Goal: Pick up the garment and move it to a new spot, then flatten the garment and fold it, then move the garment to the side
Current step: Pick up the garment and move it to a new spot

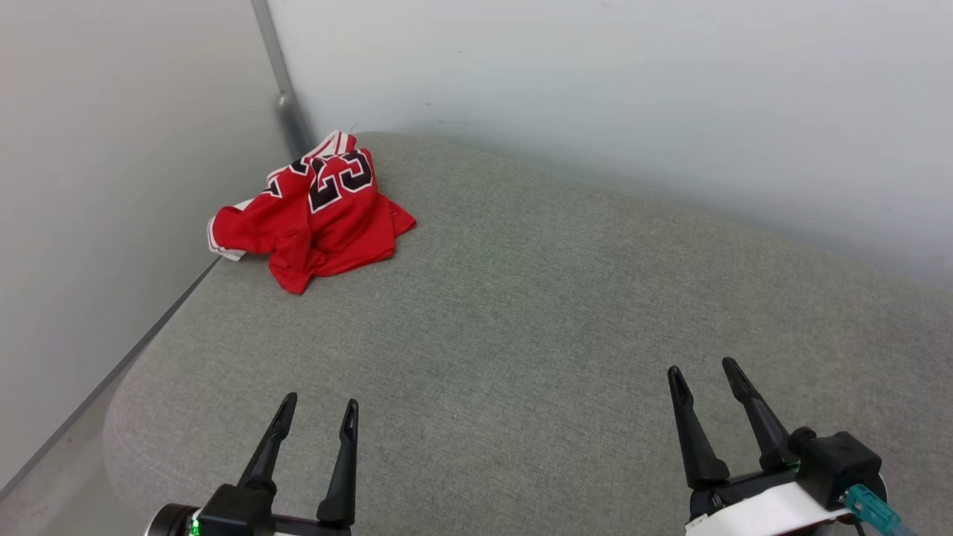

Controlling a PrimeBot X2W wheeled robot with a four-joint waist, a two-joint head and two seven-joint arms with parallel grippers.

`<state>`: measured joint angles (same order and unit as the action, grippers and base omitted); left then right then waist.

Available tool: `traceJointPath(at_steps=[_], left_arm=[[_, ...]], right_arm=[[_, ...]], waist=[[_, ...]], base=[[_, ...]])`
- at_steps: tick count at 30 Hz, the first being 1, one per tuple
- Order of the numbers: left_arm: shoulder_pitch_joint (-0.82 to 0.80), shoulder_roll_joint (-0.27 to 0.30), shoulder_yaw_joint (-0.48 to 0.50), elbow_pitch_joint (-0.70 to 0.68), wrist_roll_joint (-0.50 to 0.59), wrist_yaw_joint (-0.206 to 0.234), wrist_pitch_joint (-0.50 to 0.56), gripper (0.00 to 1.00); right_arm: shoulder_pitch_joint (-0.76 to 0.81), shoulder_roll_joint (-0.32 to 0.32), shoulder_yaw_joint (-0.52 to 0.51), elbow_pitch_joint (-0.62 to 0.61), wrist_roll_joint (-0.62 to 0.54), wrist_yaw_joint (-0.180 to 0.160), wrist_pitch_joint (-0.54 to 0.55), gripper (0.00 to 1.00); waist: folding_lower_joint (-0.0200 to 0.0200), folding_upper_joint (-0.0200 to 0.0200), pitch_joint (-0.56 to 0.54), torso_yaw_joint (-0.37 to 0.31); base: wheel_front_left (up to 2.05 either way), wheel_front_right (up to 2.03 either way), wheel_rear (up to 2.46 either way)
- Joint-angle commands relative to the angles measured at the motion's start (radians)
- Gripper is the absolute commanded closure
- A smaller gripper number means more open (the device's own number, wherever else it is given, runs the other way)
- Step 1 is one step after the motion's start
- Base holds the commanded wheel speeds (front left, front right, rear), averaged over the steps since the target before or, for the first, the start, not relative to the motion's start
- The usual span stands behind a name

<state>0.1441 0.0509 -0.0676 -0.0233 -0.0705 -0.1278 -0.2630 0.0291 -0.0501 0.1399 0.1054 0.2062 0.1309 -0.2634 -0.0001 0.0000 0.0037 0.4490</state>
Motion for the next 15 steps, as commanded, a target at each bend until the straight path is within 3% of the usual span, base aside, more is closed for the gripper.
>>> traceJointPath(at_steps=[1, 9, 15], left_arm=[[0.011, -0.001, 0.0, -0.001, 0.003, 0.0, -0.003, 0.0], [-0.005, -0.001, 0.011, 0.006, -0.017, -0.001, -0.003, 0.0], [-0.076, -0.001, 0.054, 0.028, -0.069, 0.005, -0.003, 0.0]], right_arm=[[0.012, 0.0, 0.003, -0.002, 0.001, 0.0, -0.002, 0.0], [0.0, 0.0, 0.009, -0.019, 0.005, 0.0, -0.002, 0.0], [-0.036, 0.0, 0.009, -0.052, -0.041, 0.0, -0.002, 0.0]], waist=[[0.0001, 0.0, -0.001, -0.001], [0.0001, 0.0, 0.024, -0.026], [0.0001, 0.0, 0.11, -0.058]], base=[[0.0, 0.0, 0.0], [0.0, 0.0, 0.0], [0.0, 0.0, 0.0]])
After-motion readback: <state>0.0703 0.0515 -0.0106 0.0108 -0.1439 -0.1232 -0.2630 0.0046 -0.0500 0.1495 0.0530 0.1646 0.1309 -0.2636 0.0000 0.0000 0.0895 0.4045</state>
